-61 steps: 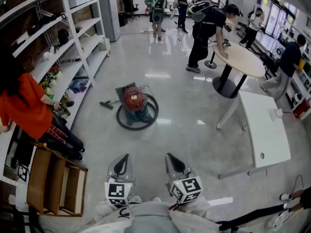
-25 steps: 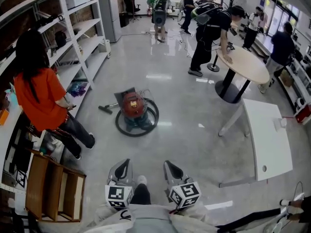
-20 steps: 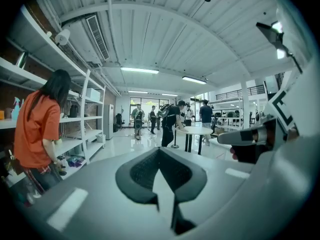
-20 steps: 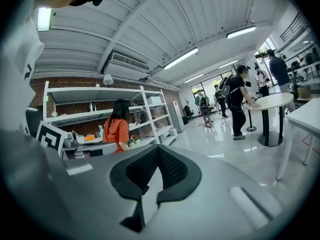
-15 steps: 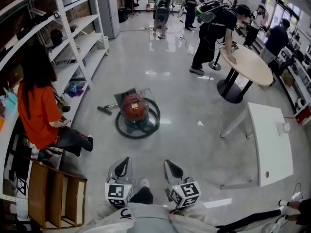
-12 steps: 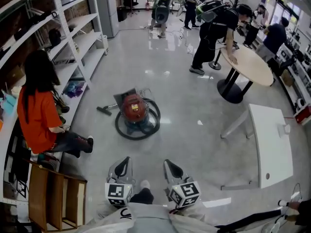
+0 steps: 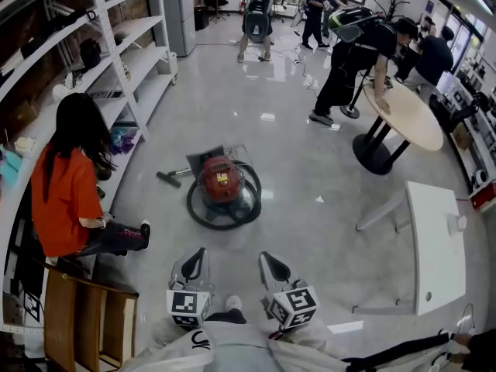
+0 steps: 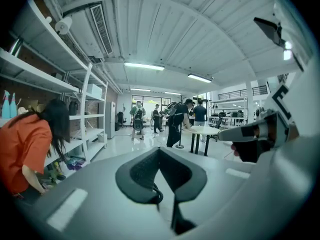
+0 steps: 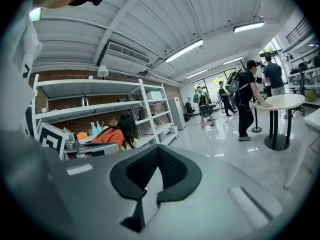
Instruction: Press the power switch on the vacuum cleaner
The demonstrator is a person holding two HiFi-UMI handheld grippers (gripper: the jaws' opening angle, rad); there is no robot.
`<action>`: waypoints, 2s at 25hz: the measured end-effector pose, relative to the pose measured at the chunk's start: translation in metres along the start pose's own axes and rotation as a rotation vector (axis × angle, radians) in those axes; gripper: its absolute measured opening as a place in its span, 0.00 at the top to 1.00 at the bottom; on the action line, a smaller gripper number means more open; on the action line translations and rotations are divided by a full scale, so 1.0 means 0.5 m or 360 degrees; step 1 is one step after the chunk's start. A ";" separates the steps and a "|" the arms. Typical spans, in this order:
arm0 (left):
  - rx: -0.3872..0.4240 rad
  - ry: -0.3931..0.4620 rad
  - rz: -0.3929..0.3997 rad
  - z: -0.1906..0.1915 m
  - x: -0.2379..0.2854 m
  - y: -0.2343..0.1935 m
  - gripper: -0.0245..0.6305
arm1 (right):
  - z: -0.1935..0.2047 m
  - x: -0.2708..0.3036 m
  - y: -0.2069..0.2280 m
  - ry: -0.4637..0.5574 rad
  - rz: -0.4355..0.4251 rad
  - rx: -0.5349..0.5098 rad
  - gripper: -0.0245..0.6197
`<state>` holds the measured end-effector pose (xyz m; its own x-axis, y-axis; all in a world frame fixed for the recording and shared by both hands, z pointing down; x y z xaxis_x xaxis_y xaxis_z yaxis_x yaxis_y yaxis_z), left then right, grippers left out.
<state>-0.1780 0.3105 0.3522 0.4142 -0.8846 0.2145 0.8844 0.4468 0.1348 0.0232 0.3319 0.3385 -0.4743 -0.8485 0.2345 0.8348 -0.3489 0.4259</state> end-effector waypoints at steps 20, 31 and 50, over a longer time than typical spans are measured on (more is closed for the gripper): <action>-0.0048 0.0024 0.0034 0.028 0.054 -0.073 0.96 | -0.019 0.066 -0.005 -0.0062 0.0095 -0.0039 0.96; -0.0094 -0.0029 0.0008 0.031 0.073 -0.083 0.96 | -0.022 0.087 0.021 -0.0080 0.0099 -0.0001 0.96; -0.0071 -0.0135 -0.0098 -0.003 0.289 -0.130 0.96 | -0.122 0.290 0.179 -0.0106 -0.0013 0.0076 0.96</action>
<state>-0.1754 0.1533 0.3727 0.3410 -0.8948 0.2883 0.9170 0.3841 0.1074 0.0458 0.1534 0.3575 -0.5000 -0.8169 0.2876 0.8172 -0.3351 0.4690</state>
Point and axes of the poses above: the fingertips, and each gripper's own axes: x forward along the fingers, y to its right, z out of its underside, the point moved 6 cm from there along -x, backward along the fingers, and after that the axes turned 9 degrees about x, right-handed, at the moved point
